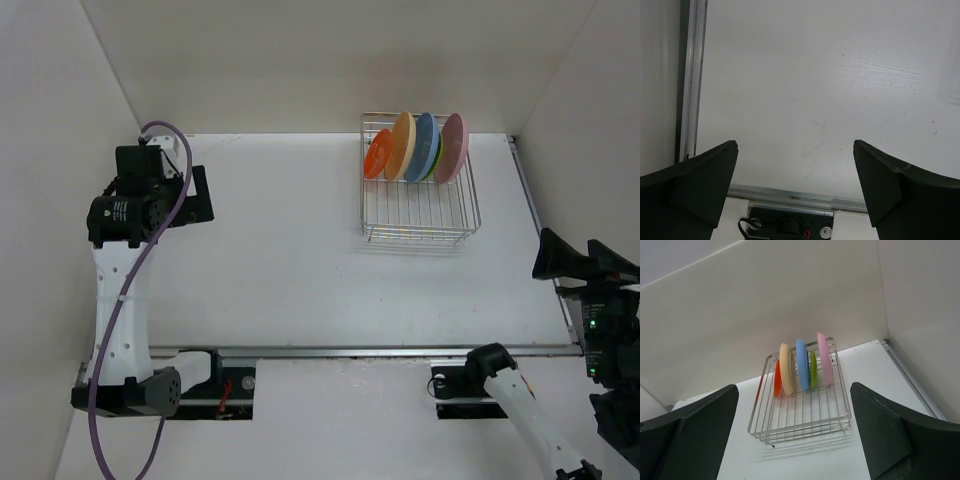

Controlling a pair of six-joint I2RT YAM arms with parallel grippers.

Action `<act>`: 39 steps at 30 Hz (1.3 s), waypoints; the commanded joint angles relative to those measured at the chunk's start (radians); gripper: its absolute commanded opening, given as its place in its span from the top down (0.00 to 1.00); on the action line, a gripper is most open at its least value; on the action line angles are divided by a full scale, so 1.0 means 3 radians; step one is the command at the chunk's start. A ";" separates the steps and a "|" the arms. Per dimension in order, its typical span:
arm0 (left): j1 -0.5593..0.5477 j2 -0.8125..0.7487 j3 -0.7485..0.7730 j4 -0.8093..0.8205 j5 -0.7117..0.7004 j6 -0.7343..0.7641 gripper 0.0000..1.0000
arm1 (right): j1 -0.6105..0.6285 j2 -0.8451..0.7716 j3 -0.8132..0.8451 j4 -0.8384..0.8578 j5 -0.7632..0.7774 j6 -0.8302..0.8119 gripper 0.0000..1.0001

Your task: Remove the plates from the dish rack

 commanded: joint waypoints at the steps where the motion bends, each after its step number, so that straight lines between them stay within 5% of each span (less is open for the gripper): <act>1: 0.0028 -0.0029 -0.0015 0.0081 0.0003 -0.0064 0.00 | -0.0018 0.0182 0.0046 -0.0033 -0.0042 -0.0054 0.01; 5: 0.0028 0.0038 0.0057 0.0081 0.0089 -0.0095 0.00 | -0.0018 0.0652 0.0193 -0.0064 -0.0139 0.0022 0.01; 13: 0.0028 0.0365 0.0261 0.0051 0.0187 0.0105 0.00 | -0.0018 0.2950 0.1032 -0.0478 0.0510 0.0340 0.01; 20: 0.0028 0.0641 0.0364 0.0020 0.0038 0.0166 0.00 | -0.0437 0.4229 0.1860 0.0033 0.0495 0.0442 0.01; 23: 0.0028 0.0728 0.0400 -0.0010 -0.0104 0.0166 0.00 | -0.0642 0.4863 0.2354 0.0033 0.0311 0.0442 0.16; 26: 0.0028 0.0865 0.0476 -0.0011 -0.0176 0.0166 0.00 | -0.0744 0.5249 0.2698 0.0003 0.0057 0.0345 0.29; 35: 0.0135 0.1066 0.0476 -0.0041 -0.0182 0.0197 0.00 | -0.0841 0.5832 0.2730 0.0294 0.0050 0.0145 0.33; 39: 0.0135 0.1142 0.0379 -0.0164 0.0495 0.0518 0.00 | -0.0841 0.5914 0.2761 0.0330 0.0219 0.0145 0.47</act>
